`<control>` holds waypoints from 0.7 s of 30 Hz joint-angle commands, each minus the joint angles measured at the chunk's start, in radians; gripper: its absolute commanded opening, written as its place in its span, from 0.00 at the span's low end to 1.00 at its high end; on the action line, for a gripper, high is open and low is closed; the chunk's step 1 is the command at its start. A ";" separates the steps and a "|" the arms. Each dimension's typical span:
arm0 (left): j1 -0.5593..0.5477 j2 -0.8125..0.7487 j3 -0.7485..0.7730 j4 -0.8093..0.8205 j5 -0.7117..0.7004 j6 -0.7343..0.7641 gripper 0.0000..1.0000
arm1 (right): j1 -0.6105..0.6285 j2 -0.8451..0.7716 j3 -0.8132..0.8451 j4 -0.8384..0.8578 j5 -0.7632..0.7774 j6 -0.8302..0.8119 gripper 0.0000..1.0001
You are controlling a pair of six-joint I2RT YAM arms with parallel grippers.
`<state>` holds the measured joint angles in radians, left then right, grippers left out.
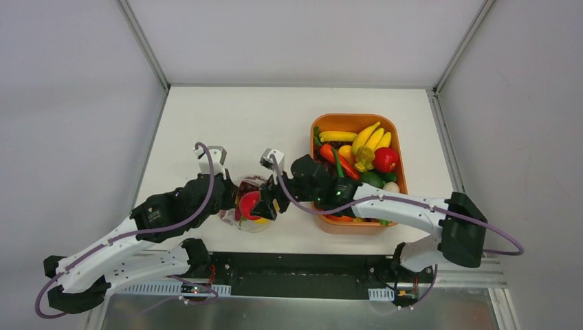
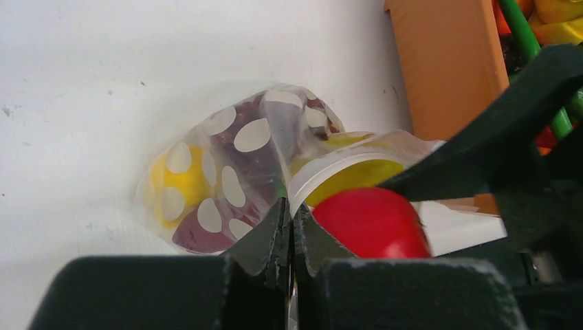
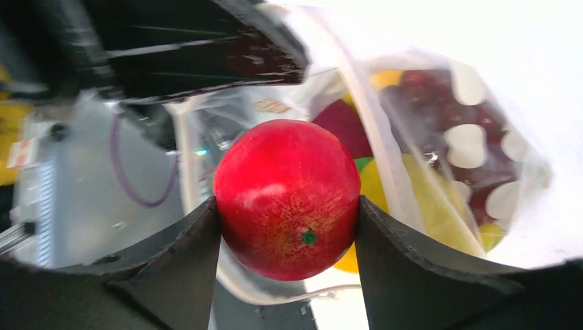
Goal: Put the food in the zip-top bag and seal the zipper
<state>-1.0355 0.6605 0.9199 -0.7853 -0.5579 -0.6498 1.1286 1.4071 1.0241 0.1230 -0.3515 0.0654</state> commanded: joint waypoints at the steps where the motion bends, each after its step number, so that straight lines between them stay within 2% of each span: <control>1: -0.011 -0.016 0.031 -0.005 -0.012 -0.033 0.01 | 0.047 0.058 0.026 0.122 0.425 -0.051 0.47; 4: -0.011 -0.016 0.026 -0.002 -0.001 -0.034 0.02 | 0.069 0.066 -0.018 0.260 0.546 -0.058 0.46; 9: -0.011 0.001 0.029 -0.008 0.004 -0.031 0.01 | 0.127 0.090 -0.023 0.363 0.605 -0.058 0.46; 13: -0.011 0.008 0.030 0.003 0.008 -0.028 0.02 | 0.154 0.163 0.039 0.335 0.543 -0.071 0.47; 17: -0.011 -0.006 0.034 -0.011 -0.016 -0.035 0.01 | 0.168 0.203 0.089 0.252 0.480 -0.130 0.53; 21: -0.011 -0.041 0.028 -0.027 -0.052 -0.043 0.02 | 0.166 0.162 0.051 0.271 0.298 -0.164 0.59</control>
<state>-1.0355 0.6514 0.9215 -0.8143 -0.5594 -0.6697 1.2877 1.6169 1.0592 0.3553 0.1284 -0.0437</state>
